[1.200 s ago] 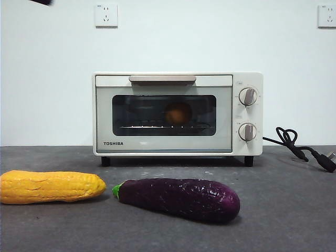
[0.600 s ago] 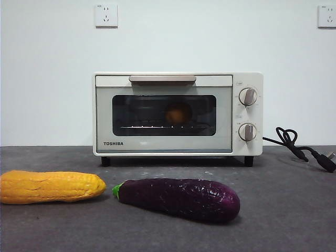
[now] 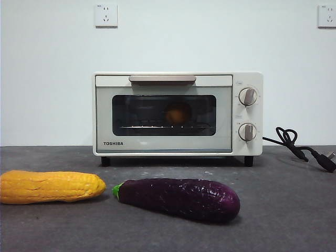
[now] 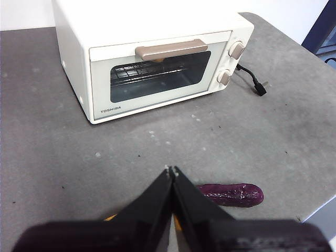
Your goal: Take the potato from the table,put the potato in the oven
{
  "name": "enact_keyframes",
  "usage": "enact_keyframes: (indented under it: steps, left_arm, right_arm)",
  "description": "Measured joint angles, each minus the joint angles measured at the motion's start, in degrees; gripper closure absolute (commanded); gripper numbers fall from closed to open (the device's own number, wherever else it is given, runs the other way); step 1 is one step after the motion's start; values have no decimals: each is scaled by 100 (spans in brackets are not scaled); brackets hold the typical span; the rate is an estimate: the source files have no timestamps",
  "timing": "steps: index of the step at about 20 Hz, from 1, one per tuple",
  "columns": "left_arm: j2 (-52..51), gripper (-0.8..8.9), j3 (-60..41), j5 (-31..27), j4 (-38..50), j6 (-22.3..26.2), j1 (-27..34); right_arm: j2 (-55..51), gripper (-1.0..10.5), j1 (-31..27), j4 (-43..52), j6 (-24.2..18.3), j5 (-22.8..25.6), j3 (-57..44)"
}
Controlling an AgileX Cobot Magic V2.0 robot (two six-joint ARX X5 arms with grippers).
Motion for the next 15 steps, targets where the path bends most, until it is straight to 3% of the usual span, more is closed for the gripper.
enact_keyframes:
  steps: [6,8,11,15]
  left_arm:
    - [0,817,0,-9,0,24,2]
    - [0,817,0,-286,109,321,0]
    - [-96,817,-57,-1357,1032,866,273]
    - [-979,817,-1115,-1690,2669,1204,1058]
  right_arm:
    - [0,946,0,2,0,0,0]
    - [0,946,0,2,0,0,0]
    - [0,946,0,4,0,0,0]
    - [0,946,0,4,0,0,0]
